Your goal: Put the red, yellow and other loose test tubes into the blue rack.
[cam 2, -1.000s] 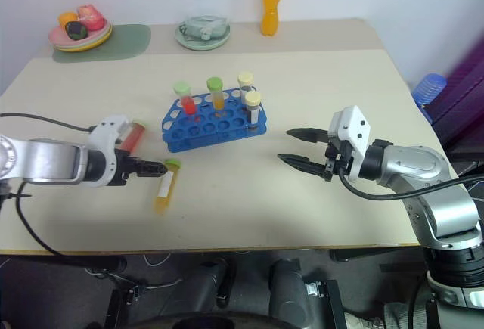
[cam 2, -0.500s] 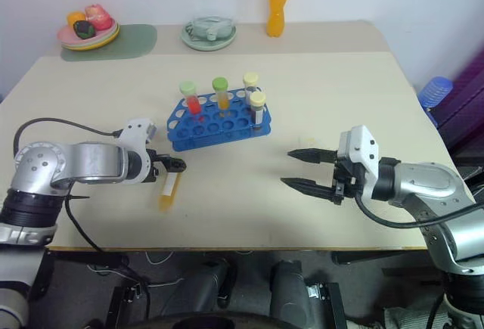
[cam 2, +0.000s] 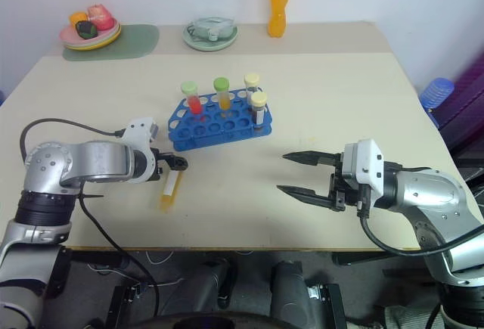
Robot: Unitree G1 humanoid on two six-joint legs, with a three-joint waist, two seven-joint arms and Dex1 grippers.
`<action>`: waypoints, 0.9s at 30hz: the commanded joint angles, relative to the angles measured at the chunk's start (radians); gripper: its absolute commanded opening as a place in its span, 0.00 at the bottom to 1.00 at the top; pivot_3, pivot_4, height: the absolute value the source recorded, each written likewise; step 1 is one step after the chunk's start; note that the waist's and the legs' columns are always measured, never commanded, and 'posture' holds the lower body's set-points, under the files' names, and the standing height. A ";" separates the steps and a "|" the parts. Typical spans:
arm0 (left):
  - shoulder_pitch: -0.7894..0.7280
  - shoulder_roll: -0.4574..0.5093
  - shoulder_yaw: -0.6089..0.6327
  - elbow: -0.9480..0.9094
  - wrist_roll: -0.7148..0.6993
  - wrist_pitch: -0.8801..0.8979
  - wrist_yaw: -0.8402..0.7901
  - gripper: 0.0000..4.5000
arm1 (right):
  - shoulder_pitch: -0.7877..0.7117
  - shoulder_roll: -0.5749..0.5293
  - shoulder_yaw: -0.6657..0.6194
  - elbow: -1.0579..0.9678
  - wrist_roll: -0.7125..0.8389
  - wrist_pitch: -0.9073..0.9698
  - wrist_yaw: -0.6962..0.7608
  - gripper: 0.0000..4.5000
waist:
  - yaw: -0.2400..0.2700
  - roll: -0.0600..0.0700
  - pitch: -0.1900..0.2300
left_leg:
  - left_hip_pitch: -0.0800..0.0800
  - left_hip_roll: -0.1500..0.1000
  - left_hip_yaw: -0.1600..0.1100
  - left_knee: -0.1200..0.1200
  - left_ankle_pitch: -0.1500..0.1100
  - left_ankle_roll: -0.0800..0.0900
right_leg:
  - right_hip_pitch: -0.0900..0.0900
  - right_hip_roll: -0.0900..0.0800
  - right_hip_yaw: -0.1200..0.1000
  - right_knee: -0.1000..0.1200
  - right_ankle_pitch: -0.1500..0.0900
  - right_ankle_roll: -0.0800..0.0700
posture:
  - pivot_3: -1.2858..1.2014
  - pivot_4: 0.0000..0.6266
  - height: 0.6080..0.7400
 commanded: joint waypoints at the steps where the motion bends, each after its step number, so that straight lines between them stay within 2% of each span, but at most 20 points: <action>1: 0.001 0.000 0.001 0.021 0.003 0.011 0.002 1.00 | 0.007 0.007 -0.008 -0.007 -0.005 -0.048 0.015 0.59 | 0.000 0.000 0.000 | 0.000 0.000 0.000 0.000 0.000 0.000 | 0.000 0.000 0.000 0.000 0.000 0.000 | 0.52 0.24 1.00; 16: -0.016 0.024 -0.027 0.029 0.003 0.038 -0.055 1.00 | 0.041 -0.011 0.002 0.021 -0.023 -0.082 0.062 0.59 | 0.000 0.000 0.000 | 0.000 0.000 0.000 0.000 0.000 0.000 | 0.000 0.000 0.000 0.000 0.000 0.000 | 0.52 0.24 1.00; 19: -0.016 0.039 -0.038 0.025 0.003 0.040 -0.058 0.80 | 0.040 -0.009 0.003 0.018 -0.023 -0.079 0.057 0.61 | 0.000 0.000 0.000 | 0.000 0.000 0.000 0.000 0.000 0.000 | 0.000 0.000 0.000 0.000 0.000 0.000 | 0.52 0.24 1.00; 24: -0.003 0.047 -0.041 0.026 0.003 0.040 -0.066 0.26 | 0.035 -0.009 0.007 0.011 -0.021 -0.071 0.046 0.61 | 0.001 0.000 0.000 | 0.000 0.000 0.000 0.000 0.000 0.000 | 0.000 0.000 0.000 -0.001 0.000 0.000 | 0.52 0.24 1.00; 27: 0.009 0.052 -0.037 0.020 0.003 0.037 -0.073 0.26 | 0.028 -0.010 0.011 0.013 -0.020 -0.067 0.043 0.61 | 0.000 0.000 0.000 | 0.000 0.000 0.000 0.000 0.000 0.000 | 0.000 0.000 0.000 -0.001 0.000 0.000 | 0.52 0.24 1.00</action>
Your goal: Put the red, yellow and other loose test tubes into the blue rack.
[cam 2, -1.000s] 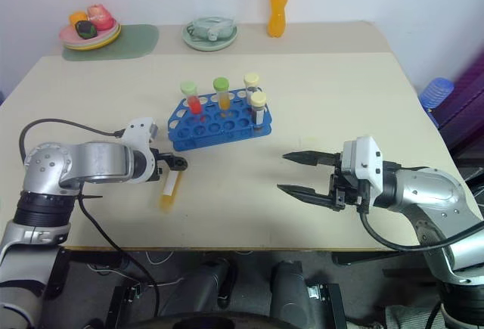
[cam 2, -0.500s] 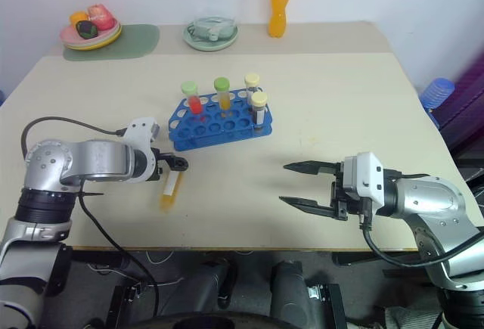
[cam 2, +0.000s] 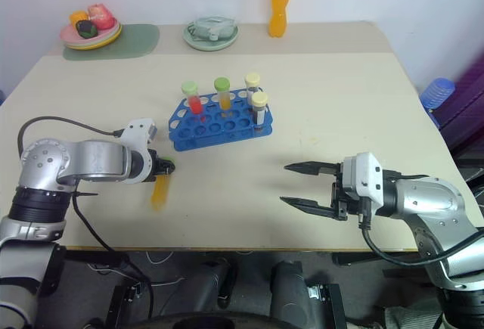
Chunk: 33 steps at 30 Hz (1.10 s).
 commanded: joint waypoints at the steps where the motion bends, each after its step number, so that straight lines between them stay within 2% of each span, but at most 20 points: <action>1: 0.022 0.005 -0.009 -0.012 -0.005 0.002 -0.019 0.26 | -0.017 -0.009 -0.003 -0.022 0.010 -0.002 -0.005 0.61 | -0.001 0.000 0.000 | 0.000 0.000 0.000 0.000 0.000 0.000 | 0.000 0.000 0.000 0.000 0.000 0.000 | 0.52 0.24 1.00; 7: 0.030 0.051 0.001 -0.061 -0.005 -0.004 -0.104 0.26 | -0.051 -0.009 0.013 -0.001 0.007 0.005 -0.006 0.61 | -0.002 0.000 0.000 | 0.000 0.000 0.000 0.000 0.000 0.000 | 0.000 0.000 0.000 0.000 0.000 0.000 | 0.52 0.24 1.00; 13: 0.000 0.226 0.008 -0.175 -0.005 -0.001 -0.362 0.26 | -0.075 -0.010 0.022 0.026 -0.001 0.001 -0.002 0.61 | -0.003 -0.002 0.001 | -0.001 0.000 0.000 -0.001 0.000 0.000 | -0.001 0.000 0.000 0.000 0.000 0.000 | 0.52 0.24 1.00; 15: -0.050 0.301 0.011 -0.201 0.097 0.086 -0.542 0.26 | -0.084 -0.017 0.030 0.045 -0.035 0.001 -0.015 0.61 | -0.003 -0.003 0.002 | -0.001 0.000 0.000 -0.001 0.000 0.000 | -0.001 0.000 0.000 0.000 0.000 0.000 | 0.52 0.24 1.00; 18: -0.065 0.363 0.031 -0.292 0.304 0.071 -0.762 0.26 | -0.093 -0.021 0.031 0.061 -0.042 0.006 -0.014 0.61 | -0.003 -0.002 0.002 | -0.001 0.000 0.001 -0.001 0.000 0.000 | -0.001 0.000 -0.001 -0.001 -0.001 -0.003 | 0.52 0.24 1.00; 20: -0.064 0.381 0.021 -0.365 0.478 -0.017 -0.907 0.26 | -0.105 -0.021 0.031 0.069 -0.040 0.011 -0.014 0.61 | -0.003 -0.002 0.002 | -0.001 0.000 0.001 -0.002 0.000 0.000 | -0.001 0.000 -0.001 -0.002 -0.001 -0.003 | 0.52 0.24 1.00; 24: 0.005 0.381 -0.016 -0.535 0.919 -0.393 -1.195 0.26 | -0.126 -0.024 0.032 0.083 -0.044 0.019 -0.015 0.61 | -0.003 -0.002 0.002 | -0.002 0.001 0.001 -0.003 0.000 0.000 | 0.000 0.000 0.000 -0.007 -0.001 -0.004 | 0.52 0.24 1.00; 27: 0.080 0.306 -0.037 -0.556 1.188 -0.658 -1.268 0.26 | -0.129 -0.030 0.015 0.080 -0.040 0.031 -0.021 0.61 | -0.003 -0.001 0.001 | -0.002 0.001 0.003 -0.004 -0.001 0.001 | 0.002 -0.001 0.000 -0.012 -0.001 -0.005 | 0.52 0.24 1.00; 33: 0.153 0.025 -0.039 -0.442 1.418 -0.979 -1.353 0.26 | -0.103 -0.041 -0.027 0.052 -0.026 0.060 -0.051 0.61 | 0.000 -0.003 0.002 | -0.004 0.001 0.003 -0.002 -0.002 0.003 | 0.003 -0.001 -0.001 -0.013 0.000 -0.003 | 0.52 0.24 1.00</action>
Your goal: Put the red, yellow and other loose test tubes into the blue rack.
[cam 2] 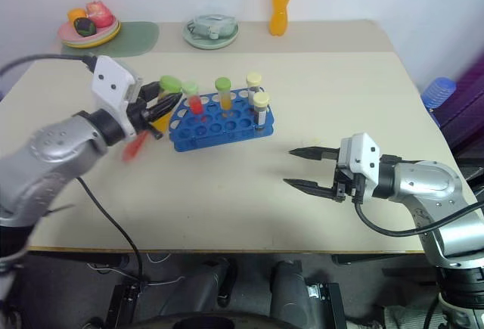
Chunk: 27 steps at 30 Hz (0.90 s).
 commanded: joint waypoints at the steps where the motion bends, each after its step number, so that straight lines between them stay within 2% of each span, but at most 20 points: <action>1: 0.017 -0.105 0.000 0.065 0.153 -0.218 -0.069 0.26 | 0.020 -0.015 -0.054 -0.055 0.031 0.026 -0.032 0.61 | -0.002 0.000 0.000 | 0.000 0.000 0.000 0.000 0.000 0.000 | 0.000 0.000 0.000 0.000 0.000 0.001 | 0.52 0.24 1.00; 4: 0.014 -0.220 -0.022 0.142 0.209 -0.322 -0.137 0.26 | 0.046 -0.024 -0.071 -0.092 0.045 0.051 -0.046 0.61 | -0.002 0.000 0.000 | 0.000 0.000 0.000 0.000 0.001 0.002 | 0.000 0.000 0.000 0.001 0.001 0.001 | 0.52 0.24 1.00; 8: -0.003 -0.316 -0.059 0.221 0.262 -0.371 -0.223 0.26 | 0.082 -0.031 -0.107 -0.149 0.061 0.084 -0.083 0.61 | -0.003 0.000 0.000 | 0.000 0.000 0.000 0.001 0.001 0.003 | 0.000 0.000 -0.001 0.001 0.001 0.002 | 0.52 0.24 1.00; 13: -0.032 -0.418 -0.076 0.390 0.374 -0.556 -0.292 0.26 | 0.119 -0.023 -0.144 -0.201 0.064 0.115 -0.133 0.61 | -0.003 0.000 0.000 | 0.000 0.000 0.001 0.002 0.000 0.005 | 0.000 0.000 -0.001 0.001 0.001 0.002 | 0.52 0.24 1.00; 18: -0.058 -0.490 -0.059 0.555 0.450 -0.703 -0.308 0.26 | 0.142 -0.027 -0.172 -0.223 0.068 0.129 -0.157 0.61 | -0.004 0.000 0.000 | 0.000 0.000 0.001 0.002 0.000 0.006 | 0.000 0.000 -0.001 0.002 0.001 0.002 | 0.52 0.24 1.00; 27: -0.105 -0.590 -0.041 0.752 0.496 -0.862 -0.332 0.26 | 0.136 -0.028 -0.177 -0.204 0.055 0.117 -0.159 0.61 | -0.003 0.000 0.000 | 0.000 0.000 0.001 0.003 0.000 0.006 | 0.000 0.000 -0.002 0.002 0.002 0.005 | 0.52 0.24 1.00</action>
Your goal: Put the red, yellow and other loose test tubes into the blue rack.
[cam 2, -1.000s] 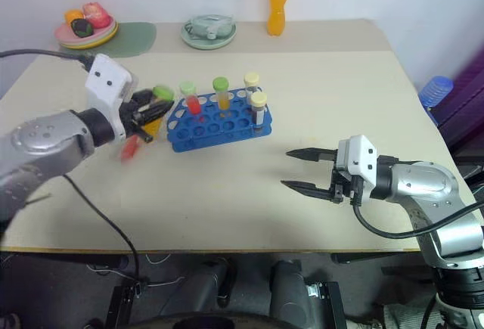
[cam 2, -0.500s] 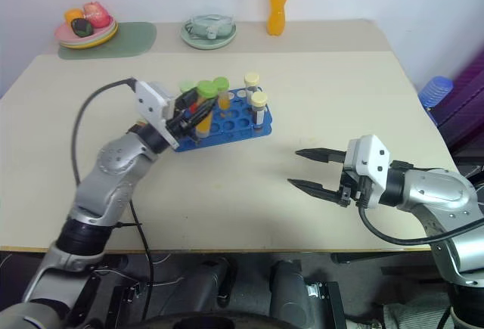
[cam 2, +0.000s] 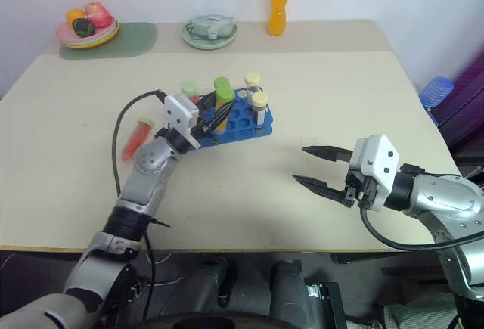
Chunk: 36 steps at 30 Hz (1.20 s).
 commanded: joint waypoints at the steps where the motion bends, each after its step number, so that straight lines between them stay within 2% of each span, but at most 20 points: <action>1: -0.036 -0.023 0.018 0.044 0.033 -0.064 0.004 0.26 | -0.009 -0.013 -0.033 -0.009 0.004 -0.017 -0.002 0.61 | 0.000 0.000 0.000 | 0.000 0.000 0.000 0.000 0.000 0.000 | 0.000 0.000 0.000 0.000 0.000 0.000 | 0.52 0.24 1.00; 14: -0.083 -0.094 0.039 0.218 0.073 -0.153 0.015 0.26 | -0.008 -0.007 -0.024 -0.009 -0.003 -0.017 -0.015 0.61 | -0.001 0.000 0.000 | 0.000 0.000 0.000 0.001 0.000 0.000 | 0.001 0.001 0.000 0.000 0.001 0.001 | 0.52 0.24 1.00; 21: -0.089 -0.100 0.038 0.259 0.057 -0.174 -0.046 0.26 | -0.011 -0.008 -0.026 -0.005 -0.005 -0.014 -0.021 0.61 | 0.000 0.000 0.000 | 0.001 0.000 0.000 0.001 0.000 0.000 | 0.002 0.001 0.000 0.000 0.001 0.001 | 0.52 0.24 1.00; 25: -0.075 -0.103 0.053 0.237 -0.011 -0.132 -0.136 0.62 | -0.012 0.000 -0.017 -0.008 -0.009 -0.016 -0.031 0.61 | -0.001 0.000 0.000 | 0.001 0.000 0.000 0.001 0.000 0.000 | 0.002 0.001 0.000 0.000 0.001 0.001 | 0.52 0.24 1.00; 28: -0.075 -0.102 0.066 0.207 -0.006 -0.119 -0.123 0.99 | -0.016 0.006 -0.010 -0.007 -0.010 -0.017 -0.038 0.61 | -0.002 0.000 0.000 | 0.001 0.000 0.000 0.001 0.000 0.000 | 0.001 0.001 0.000 0.000 0.001 0.001 | 0.52 0.24 1.00; 36: -0.058 -0.059 0.115 -0.059 -0.070 -0.021 -0.109 1.00 | -0.048 0.040 0.036 0.029 -0.020 -0.025 -0.057 0.61 | -0.002 0.000 0.000 | 0.001 0.000 0.000 0.001 0.001 -0.001 | 0.001 0.001 0.000 0.000 0.001 0.001 | 0.52 0.24 1.00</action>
